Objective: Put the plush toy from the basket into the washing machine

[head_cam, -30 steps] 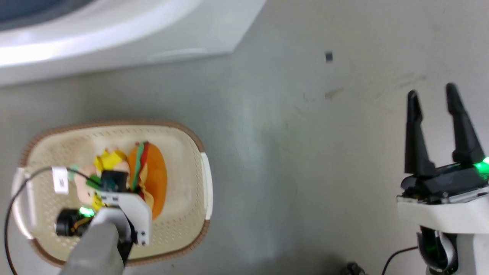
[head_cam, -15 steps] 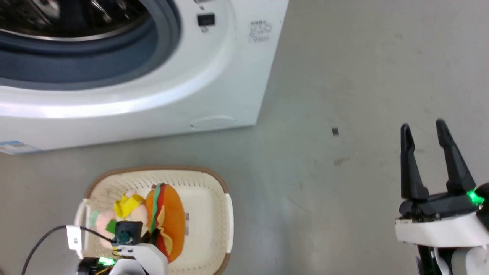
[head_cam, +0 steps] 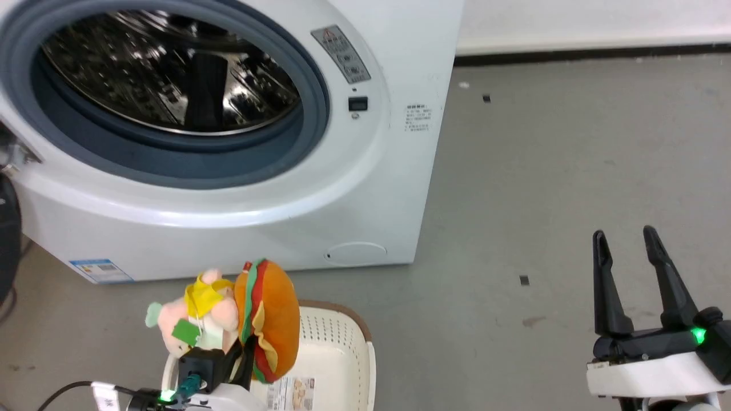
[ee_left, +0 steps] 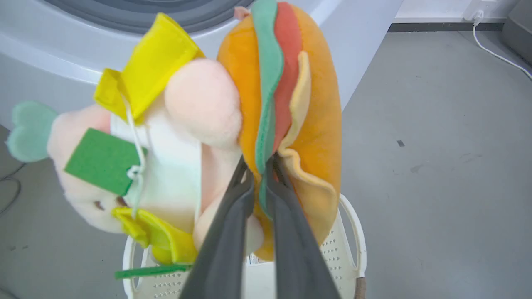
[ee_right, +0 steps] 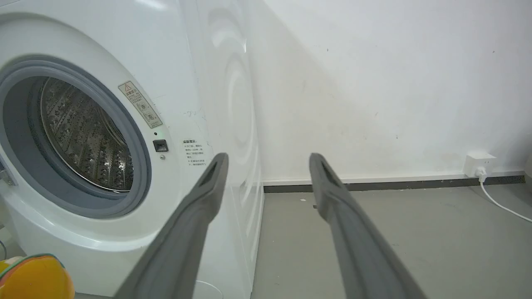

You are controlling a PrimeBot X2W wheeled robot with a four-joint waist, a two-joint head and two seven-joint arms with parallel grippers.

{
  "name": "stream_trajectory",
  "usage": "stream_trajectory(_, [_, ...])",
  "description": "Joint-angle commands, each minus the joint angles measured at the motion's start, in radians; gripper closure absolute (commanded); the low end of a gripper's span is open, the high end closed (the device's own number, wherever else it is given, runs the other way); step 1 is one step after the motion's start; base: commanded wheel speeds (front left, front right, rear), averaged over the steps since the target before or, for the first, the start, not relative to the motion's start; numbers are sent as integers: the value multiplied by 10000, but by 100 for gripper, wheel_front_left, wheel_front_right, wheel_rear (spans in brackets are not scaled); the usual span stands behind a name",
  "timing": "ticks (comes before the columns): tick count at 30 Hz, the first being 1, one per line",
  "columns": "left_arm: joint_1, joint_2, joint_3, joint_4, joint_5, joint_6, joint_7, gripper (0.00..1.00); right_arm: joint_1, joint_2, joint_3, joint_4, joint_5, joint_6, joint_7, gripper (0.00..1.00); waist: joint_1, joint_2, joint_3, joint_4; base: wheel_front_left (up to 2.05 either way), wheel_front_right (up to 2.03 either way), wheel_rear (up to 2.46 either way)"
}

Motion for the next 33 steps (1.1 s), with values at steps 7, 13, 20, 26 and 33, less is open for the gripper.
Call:
stream_trajectory(7, [342, -133, 746, -2170, 99, 78, -56, 100, 383, -3, 11, 41, 87, 6, -44, 0, 2, -1, -519, 70, 0, 0, 0])
stream_trajectory(13, [65, -86, 1020, -3442, 376, 5, -56, 100, 441, -3, 151, -36, 80, 6, -44, 0, 2, -1, -271, -217, 0, 0, 0])
stream_trajectory(20, [-1131, 422, 1604, -4369, 244, 68, 122, 100, 76, -3, 170, -412, 102, 6, -44, 0, 2, -1, 901, -760, 0, 0, 0])
stream_trajectory(26, [-2997, 1324, 2168, -4441, 140, -54, 713, 100, -292, -3, 243, -680, 191, 6, -44, 0, 2, -1, 2253, -1222, 0, 0, 0])
stream_trajectory(33, [-5955, 2494, 2623, -3735, -177, -479, 2010, 100, -771, -3, 419, -849, 432, 6, -44, 0, 2, -1, 3821, -1758, 0, 0, 0])
